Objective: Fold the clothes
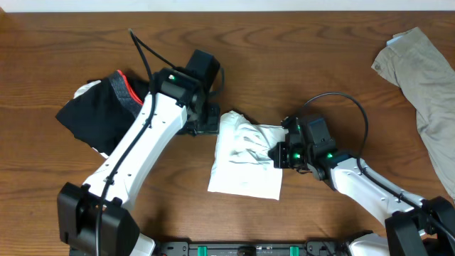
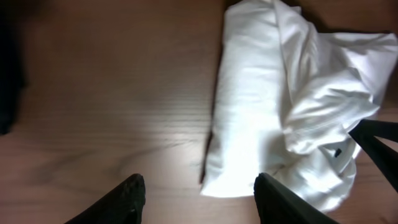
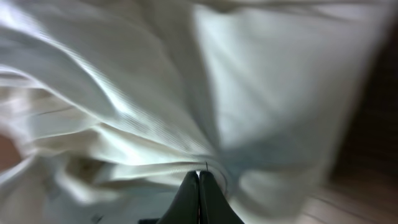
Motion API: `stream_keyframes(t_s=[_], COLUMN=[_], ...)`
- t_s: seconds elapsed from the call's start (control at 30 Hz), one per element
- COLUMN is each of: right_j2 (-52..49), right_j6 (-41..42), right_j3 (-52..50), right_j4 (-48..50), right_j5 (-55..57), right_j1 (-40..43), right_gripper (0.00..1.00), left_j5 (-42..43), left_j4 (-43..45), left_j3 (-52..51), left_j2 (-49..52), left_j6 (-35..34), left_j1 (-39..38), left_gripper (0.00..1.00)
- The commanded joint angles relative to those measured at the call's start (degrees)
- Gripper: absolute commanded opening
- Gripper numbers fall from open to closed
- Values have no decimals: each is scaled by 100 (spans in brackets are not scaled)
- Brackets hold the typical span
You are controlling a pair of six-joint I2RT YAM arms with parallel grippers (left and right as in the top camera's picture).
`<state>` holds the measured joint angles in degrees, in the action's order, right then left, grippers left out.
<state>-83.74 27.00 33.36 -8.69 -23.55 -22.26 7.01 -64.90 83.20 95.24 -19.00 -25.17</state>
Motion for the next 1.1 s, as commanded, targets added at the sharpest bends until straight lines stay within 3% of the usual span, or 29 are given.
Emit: stream_keyframes(t_s=[0.0,0.17,0.33,0.43,0.63,0.93,1.07], right_j2=[66,474,960,1189,1416,1416,1416], right_j6=[-308,-885,-756,-918,-977,-975,-997], right_j3=[66,286,654,859,909,909,909], right_j4=[-7,-133,-1375,-1937,-2157,-2271,-2411], right_j5=[365,-876,140,474,474,682,815], right_j1=[302,697,1084,1303,1550,1554,1556], right_gripper=[2,9,1,1,1,1,2], left_j5=[632,1405,1593,1589,1668,2000,1934], left_j4=[245,1217,1987,2350,3320,4972,4566], left_j3=[-365,-975,-1379,-1589,-1847,-1814,-1648], left_j2=[-13,-13,-9,9,122,131,55], left_j6=[118,116,111,94,94,96,96], left_j1=[0,-203,-636,-872,-1333,-2326,-2358], left_gripper=[59,58,57,49,28,23,24])
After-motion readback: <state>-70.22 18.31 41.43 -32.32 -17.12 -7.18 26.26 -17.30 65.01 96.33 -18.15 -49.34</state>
